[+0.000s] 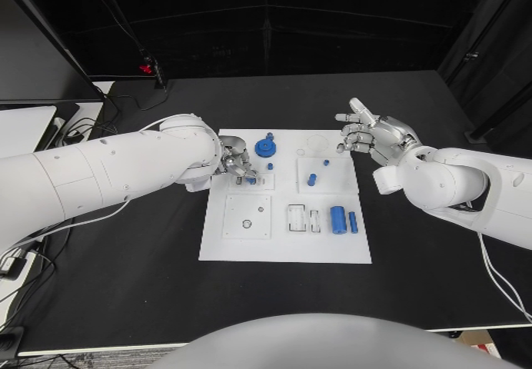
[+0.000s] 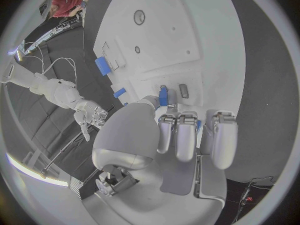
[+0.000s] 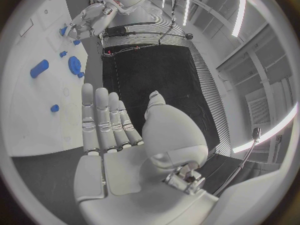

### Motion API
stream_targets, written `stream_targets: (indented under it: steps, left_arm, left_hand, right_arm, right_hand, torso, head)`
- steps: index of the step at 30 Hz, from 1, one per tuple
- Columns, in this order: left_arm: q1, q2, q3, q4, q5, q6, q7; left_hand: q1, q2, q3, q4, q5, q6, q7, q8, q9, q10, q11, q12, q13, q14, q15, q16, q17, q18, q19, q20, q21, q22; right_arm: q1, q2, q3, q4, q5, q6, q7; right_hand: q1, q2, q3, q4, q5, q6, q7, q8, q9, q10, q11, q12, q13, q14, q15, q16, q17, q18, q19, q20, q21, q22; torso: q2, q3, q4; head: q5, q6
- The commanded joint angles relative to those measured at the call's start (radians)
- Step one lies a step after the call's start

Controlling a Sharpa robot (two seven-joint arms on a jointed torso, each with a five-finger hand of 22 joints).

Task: Assemble the parts on the task board

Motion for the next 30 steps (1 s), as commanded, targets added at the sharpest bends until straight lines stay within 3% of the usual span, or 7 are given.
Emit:
stream_targets:
  steps: [1, 11, 30]
  left_arm:
    - [-0.002, 0.003, -0.002, -0.005, -0.004, -0.006, -0.008]
    - [-0.002, 0.008, -0.002, -0.008, -0.004, 0.043, -0.035]
    - [-0.003, 0.008, -0.002, -0.007, -0.004, 0.064, -0.044]
  left_hand:
    - [0.01, -0.001, 0.007, -0.002, 0.006, -0.001, -0.007, -0.004, 0.001, 0.106, 0.004, 0.001, 0.262, 0.105, -0.001, 0.001, 0.263, -0.006, 0.104, 0.002, 0.003, 0.264]
    - [0.01, 0.0, 0.01, 0.001, -0.001, -0.002, -0.005, -0.004, 0.003, 0.106, 0.005, 0.001, 0.262, 0.105, -0.001, 0.001, 0.263, -0.006, 0.104, 0.002, 0.003, 0.264]
    - [0.006, -0.008, 0.011, 0.001, -0.014, -0.01, -0.002, -0.01, 0.006, 0.106, 0.008, 0.001, 0.262, 0.105, 0.001, 0.001, 0.263, -0.006, 0.104, 0.003, 0.003, 0.264]
  right_arm:
    - [0.001, 0.001, 0.001, 0.002, 0.002, 0.009, 0.005]
    - [0.001, 0.0, 0.001, 0.003, 0.002, 0.008, 0.005]
    - [0.001, -0.002, 0.001, 0.003, 0.002, 0.01, 0.004]
  right_hand:
    - [0.001, 0.008, -0.005, -0.001, -0.004, -0.007, 0.014, 0.004, -0.002, -0.006, -0.001, 0.006, -0.001, -0.007, -0.002, 0.005, -0.001, 0.009, -0.003, 0.004, -0.005, -0.001]
    - [0.001, 0.008, -0.005, -0.001, -0.004, -0.007, 0.014, 0.004, -0.002, -0.006, -0.001, 0.006, -0.001, -0.007, -0.002, 0.005, -0.001, 0.009, -0.003, 0.004, -0.005, -0.001]
    - [0.0, 0.009, -0.006, -0.001, -0.004, -0.009, 0.015, 0.006, -0.002, -0.007, -0.001, 0.008, -0.003, -0.008, -0.002, 0.007, -0.003, 0.009, -0.004, 0.004, -0.005, -0.002]
  torso:
    - [0.001, 0.0, -0.0003]
    - [0.0, 0.0003, -0.0001]
    - [0.0, 0.0002, -0.0007]
  head:
    - [0.002, -0.002]
    - [0.003, -0.004]
    - [0.002, -0.005]
